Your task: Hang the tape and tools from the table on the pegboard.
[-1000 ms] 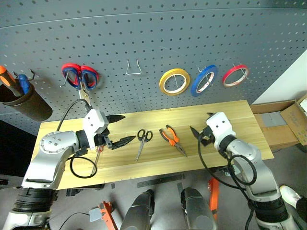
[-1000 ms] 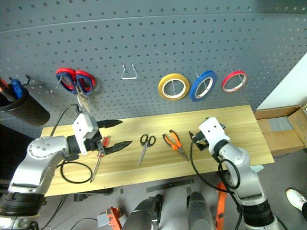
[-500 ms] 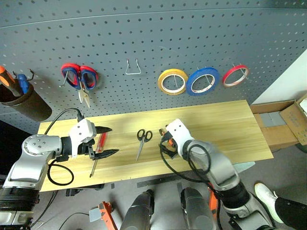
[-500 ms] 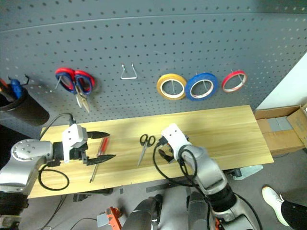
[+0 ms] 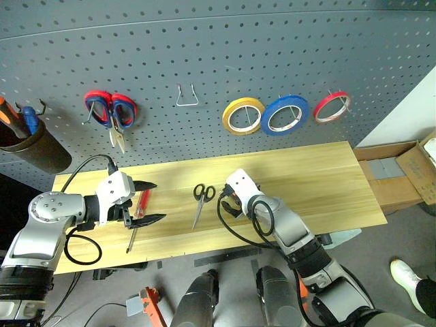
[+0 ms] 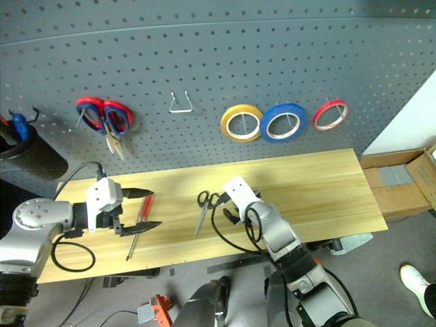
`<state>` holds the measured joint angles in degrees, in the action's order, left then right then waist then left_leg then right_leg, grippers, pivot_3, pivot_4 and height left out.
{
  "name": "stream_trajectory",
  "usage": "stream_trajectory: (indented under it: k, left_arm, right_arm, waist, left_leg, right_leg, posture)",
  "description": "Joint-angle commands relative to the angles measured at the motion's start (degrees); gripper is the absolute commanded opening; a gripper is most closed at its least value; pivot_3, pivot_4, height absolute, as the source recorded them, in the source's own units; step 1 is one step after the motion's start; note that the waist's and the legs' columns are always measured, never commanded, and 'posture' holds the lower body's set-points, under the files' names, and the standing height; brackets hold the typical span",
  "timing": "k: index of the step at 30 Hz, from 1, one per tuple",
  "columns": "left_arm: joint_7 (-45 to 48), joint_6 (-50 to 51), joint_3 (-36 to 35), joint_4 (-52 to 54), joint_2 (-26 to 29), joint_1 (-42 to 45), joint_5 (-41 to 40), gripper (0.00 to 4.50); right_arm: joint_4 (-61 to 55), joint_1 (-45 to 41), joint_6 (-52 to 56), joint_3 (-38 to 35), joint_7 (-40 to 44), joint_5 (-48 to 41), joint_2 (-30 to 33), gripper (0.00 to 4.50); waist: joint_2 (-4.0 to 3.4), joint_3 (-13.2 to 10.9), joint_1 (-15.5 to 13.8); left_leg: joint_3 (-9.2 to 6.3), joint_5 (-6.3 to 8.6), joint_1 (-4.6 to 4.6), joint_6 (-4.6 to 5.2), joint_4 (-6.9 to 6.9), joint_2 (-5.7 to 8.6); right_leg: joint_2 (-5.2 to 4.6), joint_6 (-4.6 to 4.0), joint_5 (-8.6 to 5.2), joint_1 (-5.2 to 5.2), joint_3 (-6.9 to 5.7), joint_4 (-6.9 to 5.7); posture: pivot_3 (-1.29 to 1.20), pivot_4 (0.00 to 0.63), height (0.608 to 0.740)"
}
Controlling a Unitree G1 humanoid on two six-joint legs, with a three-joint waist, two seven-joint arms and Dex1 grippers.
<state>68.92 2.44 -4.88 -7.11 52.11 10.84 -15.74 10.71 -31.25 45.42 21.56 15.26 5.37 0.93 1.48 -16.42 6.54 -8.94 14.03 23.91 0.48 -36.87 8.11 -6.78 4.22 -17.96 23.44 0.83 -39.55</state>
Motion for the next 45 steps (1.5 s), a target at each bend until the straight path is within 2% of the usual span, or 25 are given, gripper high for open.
stream_trajectory:
  k: [1,21,24,26,30,34,37,41,43,45]
  left_arm:
    - [0.1,-0.1,-1.7,1.9,0.8,-0.4,-0.7,4.50]
    - [-0.6,-0.3,-0.7,2.5,-0.8,2.0,-0.7,4.50]
    - [-0.6,-0.6,-0.6,2.1,-1.0,2.2,-0.5,4.50]
    - [-0.7,-0.8,-0.5,1.9,-1.2,2.4,-0.4,4.50]
    - [-1.1,-1.1,-0.6,1.9,-1.6,2.3,-0.4,4.50]
    - [-2.0,-0.7,-1.2,1.9,-2.3,2.0,-0.7,4.50]
    - [-4.9,0.6,-3.5,2.5,-3.6,1.1,-2.1,4.50]
    - [-9.3,7.4,-9.8,6.0,-5.6,-3.0,-7.9,4.50]
    - [-10.6,9.8,-12.0,8.0,-6.2,-5.2,-9.8,4.50]
    - [-11.9,11.2,-14.0,9.3,-6.9,-7.2,-11.2,4.50]
  right_arm:
    - [2.4,-1.5,-1.4,-3.1,-1.1,-0.9,-1.0,4.47]
    - [8.6,-1.8,-3.7,-3.5,0.6,0.6,0.0,4.47]
    - [9.1,-1.4,-4.4,-2.6,1.0,1.2,0.8,3.89]
    - [9.4,-1.4,-5.0,-2.2,1.1,1.6,0.9,3.14]
    - [10.2,-1.5,-6.2,-1.5,1.0,2.3,0.8,2.06]
    - [10.1,-1.9,-7.6,-1.2,1.0,3.0,0.4,2.03]
    - [4.7,-2.3,-7.5,-1.0,1.8,3.1,0.8,2.03]
    - [-12.9,1.1,-2.3,-4.5,2.0,-0.4,0.0,2.03]
    - [-21.3,4.4,-3.0,-4.8,2.3,-1.9,-0.4,2.03]
    - [-29.2,6.9,1.7,-5.1,2.3,-4.0,-1.8,2.03]
  waist:
    - [0.00,0.0,0.0]
    - [0.00,0.0,0.1]
    - [0.00,0.0,0.1]
    - [0.00,0.0,0.1]
    - [0.00,0.0,0.2]
    - [0.01,0.0,0.2]
    - [0.00,0.0,0.3]
    - [0.02,0.0,0.7]
    - [0.02,0.0,0.9]
    - [0.03,0.0,0.9]
  left_leg:
    - [0.00,0.00,0.00,0.00,-0.01,0.00]
    - [0.04,0.00,0.00,0.00,-0.02,0.00]
    - [0.04,0.00,0.00,-0.01,-0.02,0.00]
    - [0.04,0.00,0.00,-0.01,-0.03,0.00]
    - [0.05,0.00,-0.01,-0.01,-0.03,-0.01]
    - [0.05,0.00,-0.01,-0.01,-0.06,-0.01]
    - [0.06,0.00,0.00,-0.01,-0.07,-0.01]
    - [0.11,0.00,0.14,-0.01,-0.07,-0.01]
    - [0.10,0.01,0.18,-0.02,-0.06,-0.02]
    - [0.10,0.02,0.16,-0.04,-0.04,-0.03]
  right_leg:
    - [0.00,0.00,0.00,0.00,0.00,-0.01]
    - [0.00,0.00,0.00,0.04,0.03,-0.05]
    - [0.00,0.00,0.00,0.04,0.03,-0.07]
    - [0.00,0.00,0.00,0.04,0.03,-0.07]
    - [0.01,0.00,0.00,0.04,0.02,-0.08]
    - [0.01,0.00,0.00,0.04,0.03,-0.11]
    - [0.01,0.00,0.00,0.06,0.03,-0.16]
    - [0.00,0.00,0.00,0.27,0.11,-0.31]
    - [0.00,0.00,0.00,0.32,0.08,-0.33]
    - [0.00,0.00,0.00,0.31,0.07,-0.34]
  posture:
    - [-0.12,0.337,0.740]
    - [-0.13,0.329,0.740]
    - [-0.13,0.325,0.740]
    - [-0.13,0.322,0.740]
    - [-0.13,0.318,0.740]
    - [-0.13,0.320,0.740]
    - [-0.13,0.324,0.740]
    - [-0.13,0.331,0.740]
    - [-0.13,0.334,0.740]
    - [-0.12,0.338,0.740]
